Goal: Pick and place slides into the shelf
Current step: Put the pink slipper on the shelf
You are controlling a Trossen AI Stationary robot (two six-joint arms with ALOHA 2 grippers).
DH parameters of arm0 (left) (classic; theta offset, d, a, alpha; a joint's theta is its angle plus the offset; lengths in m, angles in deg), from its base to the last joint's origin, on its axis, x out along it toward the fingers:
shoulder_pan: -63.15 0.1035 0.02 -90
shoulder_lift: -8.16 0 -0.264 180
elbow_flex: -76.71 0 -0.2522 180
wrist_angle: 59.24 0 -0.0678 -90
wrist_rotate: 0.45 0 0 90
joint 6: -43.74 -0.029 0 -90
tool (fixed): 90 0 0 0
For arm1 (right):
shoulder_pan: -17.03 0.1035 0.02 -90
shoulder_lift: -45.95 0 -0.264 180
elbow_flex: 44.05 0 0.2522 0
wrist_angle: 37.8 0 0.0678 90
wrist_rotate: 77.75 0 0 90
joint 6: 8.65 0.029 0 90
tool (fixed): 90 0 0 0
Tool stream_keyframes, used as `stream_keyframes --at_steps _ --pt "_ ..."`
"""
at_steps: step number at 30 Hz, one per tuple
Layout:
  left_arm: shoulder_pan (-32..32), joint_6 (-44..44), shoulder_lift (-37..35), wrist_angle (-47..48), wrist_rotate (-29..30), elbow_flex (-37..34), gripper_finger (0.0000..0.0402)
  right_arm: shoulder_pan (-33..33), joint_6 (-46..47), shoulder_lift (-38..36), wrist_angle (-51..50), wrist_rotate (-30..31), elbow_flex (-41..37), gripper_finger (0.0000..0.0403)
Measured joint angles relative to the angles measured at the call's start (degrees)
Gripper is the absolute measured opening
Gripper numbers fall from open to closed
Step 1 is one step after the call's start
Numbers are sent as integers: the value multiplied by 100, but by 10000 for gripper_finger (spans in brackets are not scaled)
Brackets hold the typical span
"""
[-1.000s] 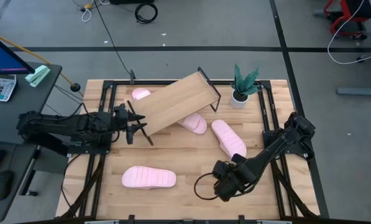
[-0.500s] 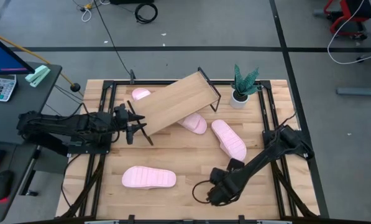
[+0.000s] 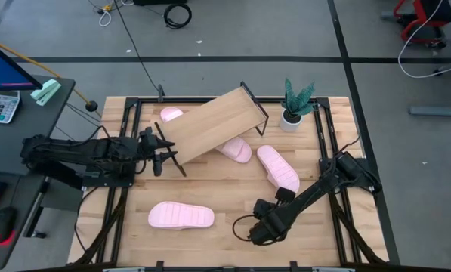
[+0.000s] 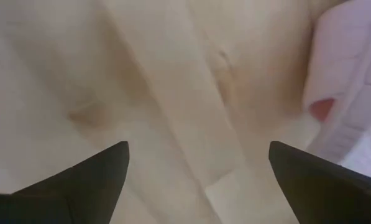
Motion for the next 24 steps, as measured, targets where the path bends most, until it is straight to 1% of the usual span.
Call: stream_keyframes --at_steps 5,12,19,24 --pt "0 -24 0 16 0 0 172 -139 44 5 -115 104 0 387" --pt "0 -28 0 72 0 4 172 -206 83 -31 -103 21 0 387" --pt "-2 -28 -2 100 0 4 172 -251 494 -19 -138 -208 0 387" --pt "-2 -28 -2 103 0 4 172 -250 483 -19 -32 -468 0 387"
